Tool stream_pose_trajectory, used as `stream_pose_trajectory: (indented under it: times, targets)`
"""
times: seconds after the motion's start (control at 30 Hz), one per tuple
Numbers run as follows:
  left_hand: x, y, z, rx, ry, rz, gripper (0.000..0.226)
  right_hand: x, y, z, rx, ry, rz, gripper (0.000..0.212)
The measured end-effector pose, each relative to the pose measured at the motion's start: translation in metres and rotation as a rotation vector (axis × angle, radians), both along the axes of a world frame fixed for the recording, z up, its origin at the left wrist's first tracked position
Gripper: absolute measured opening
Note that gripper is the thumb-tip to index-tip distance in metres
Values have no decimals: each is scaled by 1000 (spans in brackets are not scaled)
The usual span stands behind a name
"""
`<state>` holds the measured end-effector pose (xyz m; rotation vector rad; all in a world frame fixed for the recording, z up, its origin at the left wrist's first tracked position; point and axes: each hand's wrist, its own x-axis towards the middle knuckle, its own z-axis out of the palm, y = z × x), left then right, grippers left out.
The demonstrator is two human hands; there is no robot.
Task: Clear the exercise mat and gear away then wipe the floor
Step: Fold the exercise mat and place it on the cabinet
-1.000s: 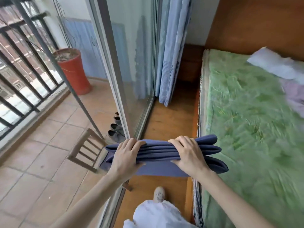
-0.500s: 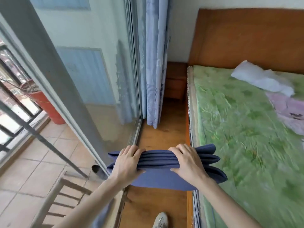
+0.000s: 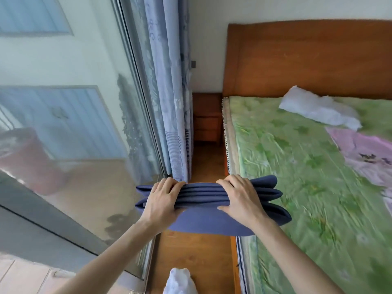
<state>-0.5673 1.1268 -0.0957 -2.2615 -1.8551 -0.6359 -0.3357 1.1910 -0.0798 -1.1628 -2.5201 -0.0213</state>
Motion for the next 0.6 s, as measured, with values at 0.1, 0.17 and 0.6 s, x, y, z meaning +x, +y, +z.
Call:
stream_pose_trajectory:
  times: [0.1, 0.17, 0.6]
  targets:
    - [1, 38, -3, -1, 18, -16, 70, 2, 32, -4, -13, -7, -30, 75]
    - [0, 68, -6, -4, 44, -35, 71, 3, 59, -7, -22, -8, -51, 74]
    - [-39, 333, -6, -92, 62, -180, 84, -27, 293, -18, -24, 30, -151, 74]
